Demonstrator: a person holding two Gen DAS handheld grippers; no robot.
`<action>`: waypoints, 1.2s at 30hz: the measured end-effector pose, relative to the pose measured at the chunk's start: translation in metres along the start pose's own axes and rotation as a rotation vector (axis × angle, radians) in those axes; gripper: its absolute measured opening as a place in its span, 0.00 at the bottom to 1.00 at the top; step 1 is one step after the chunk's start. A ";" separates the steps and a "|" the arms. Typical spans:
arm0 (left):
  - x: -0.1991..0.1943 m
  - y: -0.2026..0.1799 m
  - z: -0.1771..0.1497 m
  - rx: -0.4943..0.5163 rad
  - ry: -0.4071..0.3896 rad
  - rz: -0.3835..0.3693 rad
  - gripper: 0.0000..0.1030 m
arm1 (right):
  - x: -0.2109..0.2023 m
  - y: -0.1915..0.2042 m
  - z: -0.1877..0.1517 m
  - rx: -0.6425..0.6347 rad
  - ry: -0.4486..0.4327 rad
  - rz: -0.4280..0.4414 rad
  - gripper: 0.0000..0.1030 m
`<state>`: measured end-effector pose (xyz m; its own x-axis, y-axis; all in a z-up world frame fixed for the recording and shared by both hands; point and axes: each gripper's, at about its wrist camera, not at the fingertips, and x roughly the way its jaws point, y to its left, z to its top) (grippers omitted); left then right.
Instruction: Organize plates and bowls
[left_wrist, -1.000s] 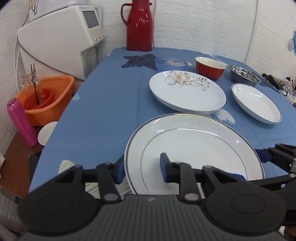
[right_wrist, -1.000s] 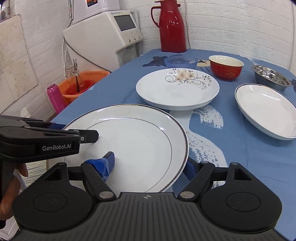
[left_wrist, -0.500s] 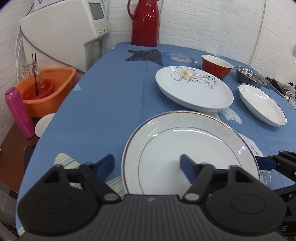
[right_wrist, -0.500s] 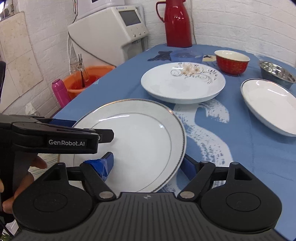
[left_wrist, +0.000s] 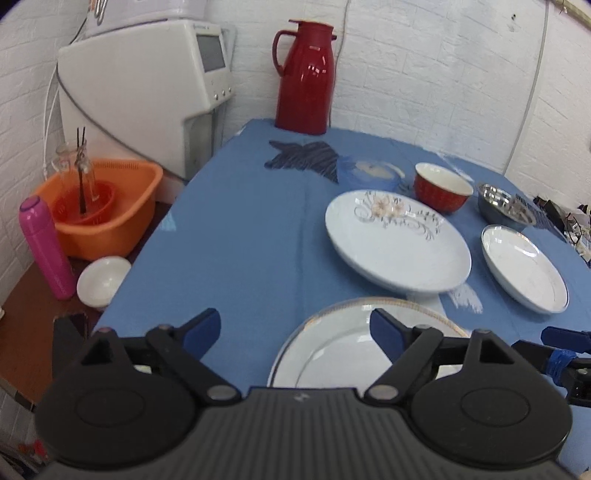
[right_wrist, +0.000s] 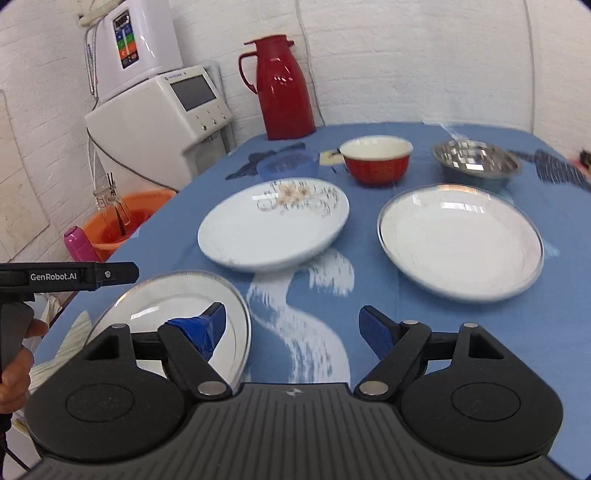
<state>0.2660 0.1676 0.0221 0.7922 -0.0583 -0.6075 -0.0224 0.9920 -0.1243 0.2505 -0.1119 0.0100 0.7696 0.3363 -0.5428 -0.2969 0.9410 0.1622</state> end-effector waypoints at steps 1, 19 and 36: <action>0.006 -0.001 0.012 0.011 -0.012 0.006 0.81 | 0.006 0.003 0.012 -0.046 -0.032 -0.005 0.64; 0.145 -0.007 0.088 0.004 0.215 -0.127 0.82 | 0.149 -0.034 0.082 -0.012 0.117 -0.024 0.64; 0.164 -0.002 0.077 0.017 0.233 -0.121 0.81 | 0.151 -0.021 0.062 -0.018 0.134 0.016 0.67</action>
<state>0.4429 0.1648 -0.0173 0.6264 -0.1987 -0.7538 0.0755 0.9779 -0.1951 0.4079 -0.0787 -0.0239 0.6824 0.3422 -0.6459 -0.3197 0.9344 0.1573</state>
